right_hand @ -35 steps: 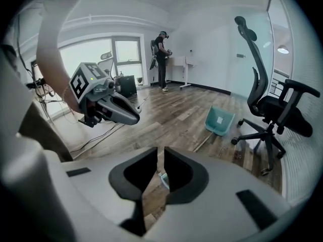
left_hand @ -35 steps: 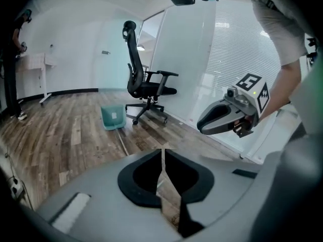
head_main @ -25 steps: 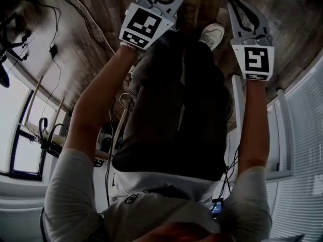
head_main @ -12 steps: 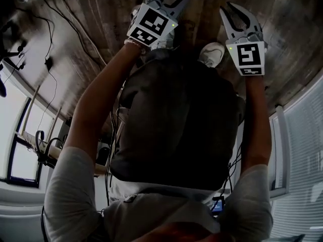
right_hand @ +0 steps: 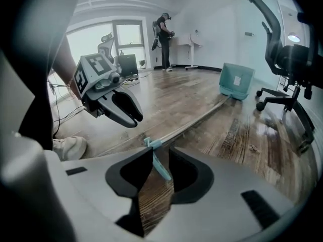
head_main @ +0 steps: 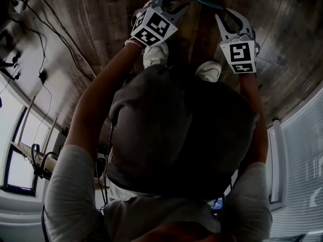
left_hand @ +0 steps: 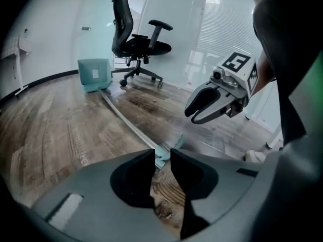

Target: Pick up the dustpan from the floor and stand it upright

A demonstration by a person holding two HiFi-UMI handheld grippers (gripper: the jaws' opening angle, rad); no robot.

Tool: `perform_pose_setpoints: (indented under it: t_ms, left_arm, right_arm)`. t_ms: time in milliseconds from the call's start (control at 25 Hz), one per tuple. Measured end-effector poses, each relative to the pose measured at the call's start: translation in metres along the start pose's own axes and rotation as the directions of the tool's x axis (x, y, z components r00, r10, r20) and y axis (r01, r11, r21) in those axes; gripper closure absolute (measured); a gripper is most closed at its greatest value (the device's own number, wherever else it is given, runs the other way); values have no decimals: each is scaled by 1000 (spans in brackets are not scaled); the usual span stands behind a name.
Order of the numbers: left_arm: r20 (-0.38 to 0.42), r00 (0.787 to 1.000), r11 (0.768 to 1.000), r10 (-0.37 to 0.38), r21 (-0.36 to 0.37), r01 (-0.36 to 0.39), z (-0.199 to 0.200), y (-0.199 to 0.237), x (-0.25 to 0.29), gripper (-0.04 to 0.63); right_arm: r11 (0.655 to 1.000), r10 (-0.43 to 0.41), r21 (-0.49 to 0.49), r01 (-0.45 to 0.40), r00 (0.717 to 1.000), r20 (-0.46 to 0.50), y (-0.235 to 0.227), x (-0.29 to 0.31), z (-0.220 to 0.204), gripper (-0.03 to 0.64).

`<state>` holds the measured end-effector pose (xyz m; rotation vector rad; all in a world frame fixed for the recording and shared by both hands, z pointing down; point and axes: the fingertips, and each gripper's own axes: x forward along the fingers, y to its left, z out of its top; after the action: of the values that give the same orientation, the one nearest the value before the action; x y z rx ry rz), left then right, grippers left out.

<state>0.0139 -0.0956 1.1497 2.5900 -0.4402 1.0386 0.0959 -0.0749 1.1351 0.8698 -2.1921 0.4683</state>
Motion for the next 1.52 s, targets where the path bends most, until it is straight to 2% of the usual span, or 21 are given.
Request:
perform_pose_setpoints:
  t_ms: [280,440,600,760,880,1040,1160,1520]
  left_arm:
    - [-5,999,999,-34,32,34,-28,3,33,503]
    - [-2,999,999,-35,17,35,-39,6,42,503]
    - [11,999,999,-32,35,32,-42,9,52,503]
    - [19,999,999,-31,17,31,-40,8,54,503]
    - [9,999,999,-35,17,35,-42,4,56,503]
    - [-9,999,999,-31,37,31,-46,1,55,505]
    - [-11,999,999,-33,25,33,-46,-1,57,505]
    - [-10,999,999,-37,10,37,-38,4,62,508]
  right_arm:
    - [1000,6,-15,-7,1000,-19,-8,31,-31,526]
    - [998,63,-4,-63,998,-2,-5,38,-39,508]
    - [996,94,-5,-94,995,17,-7,45,-42,502]
    - [992,127,-16,-128,992,-14,-4,45,-49,502]
    - [993,106,-53,-109,993,-61,-4,44,-63,502]
    - [995,79,-63,-83,995,-65,-8,46,-63,503]
    - [995,81,-58,-87,993,-91,-9,47,-71,517]
    - [996,76,-34,-79,995,-65,-15,45,-66,523]
